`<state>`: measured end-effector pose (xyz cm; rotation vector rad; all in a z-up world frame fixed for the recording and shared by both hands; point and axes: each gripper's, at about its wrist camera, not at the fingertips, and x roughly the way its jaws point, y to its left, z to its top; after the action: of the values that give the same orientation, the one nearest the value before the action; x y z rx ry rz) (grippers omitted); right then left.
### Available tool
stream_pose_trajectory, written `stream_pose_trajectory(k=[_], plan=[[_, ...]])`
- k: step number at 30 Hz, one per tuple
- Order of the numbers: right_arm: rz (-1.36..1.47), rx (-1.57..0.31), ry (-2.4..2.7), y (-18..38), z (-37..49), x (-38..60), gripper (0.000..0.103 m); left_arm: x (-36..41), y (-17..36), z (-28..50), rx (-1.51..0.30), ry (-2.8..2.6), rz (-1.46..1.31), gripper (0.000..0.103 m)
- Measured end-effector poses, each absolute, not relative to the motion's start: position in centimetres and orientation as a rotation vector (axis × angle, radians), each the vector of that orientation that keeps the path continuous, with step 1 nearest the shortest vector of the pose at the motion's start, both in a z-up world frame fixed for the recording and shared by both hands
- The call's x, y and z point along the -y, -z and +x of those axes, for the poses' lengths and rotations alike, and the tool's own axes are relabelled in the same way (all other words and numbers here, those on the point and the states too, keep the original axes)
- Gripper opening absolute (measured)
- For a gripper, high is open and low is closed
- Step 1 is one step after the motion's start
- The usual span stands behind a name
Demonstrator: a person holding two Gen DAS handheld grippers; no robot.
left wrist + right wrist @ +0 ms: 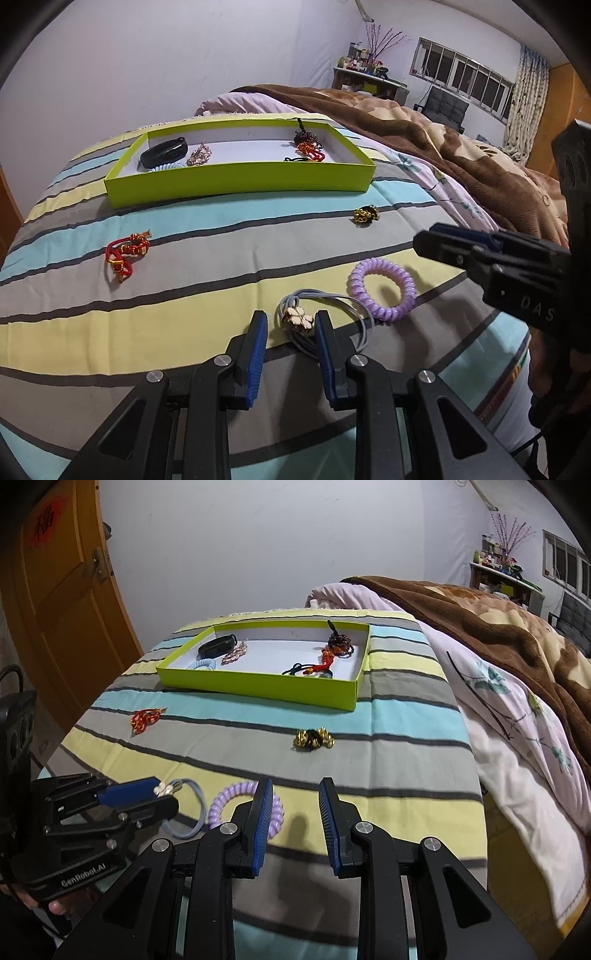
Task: Organize jewelry
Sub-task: 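Grasp the gray flower hair tie with the left gripper while the right moves to the gold charm, then grasp the gold charm with the right gripper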
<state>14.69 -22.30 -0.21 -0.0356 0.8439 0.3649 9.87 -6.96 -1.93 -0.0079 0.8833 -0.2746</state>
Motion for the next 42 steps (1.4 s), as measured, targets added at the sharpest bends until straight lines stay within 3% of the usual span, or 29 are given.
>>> stream_pose_trajectory(k=[2,3,4,8,24,26,28,42], plan=[[-0.048,-0.842,-0.365,0.3,15.3,22.2,0.033,7.0,2.0,10.0,-0.879,0.265,0.002,0.026],[-0.053,-0.844,-0.365,0.4,15.7,22.1,0.044,6.9,2.0,10.2,-0.878,0.260,0.006,0.026],[-0.056,-0.846,-0.369,0.4,16.1,22.1,0.048,7.0,2.0,10.3,-0.876,0.255,0.010,0.025],[-0.078,-0.857,-0.374,0.8,17.5,21.7,0.048,6.8,2.1,10.6,-0.870,0.229,0.028,0.017],[-0.142,-0.947,-0.380,2.8,20.9,20.3,0.048,4.8,1.9,11.6,-0.873,0.184,-0.009,0.017],[-0.151,-0.947,-0.375,2.8,21.0,20.2,0.043,4.6,1.8,11.7,-0.873,0.178,-0.011,0.017],[-0.158,-0.946,-0.367,2.8,21.1,20.1,0.033,4.4,1.7,11.7,-0.873,0.174,-0.014,0.017],[-0.143,-0.919,-0.366,1.9,19.7,20.1,0.029,3.6,0.8,11.2,-0.851,0.151,-0.025,0.017]])
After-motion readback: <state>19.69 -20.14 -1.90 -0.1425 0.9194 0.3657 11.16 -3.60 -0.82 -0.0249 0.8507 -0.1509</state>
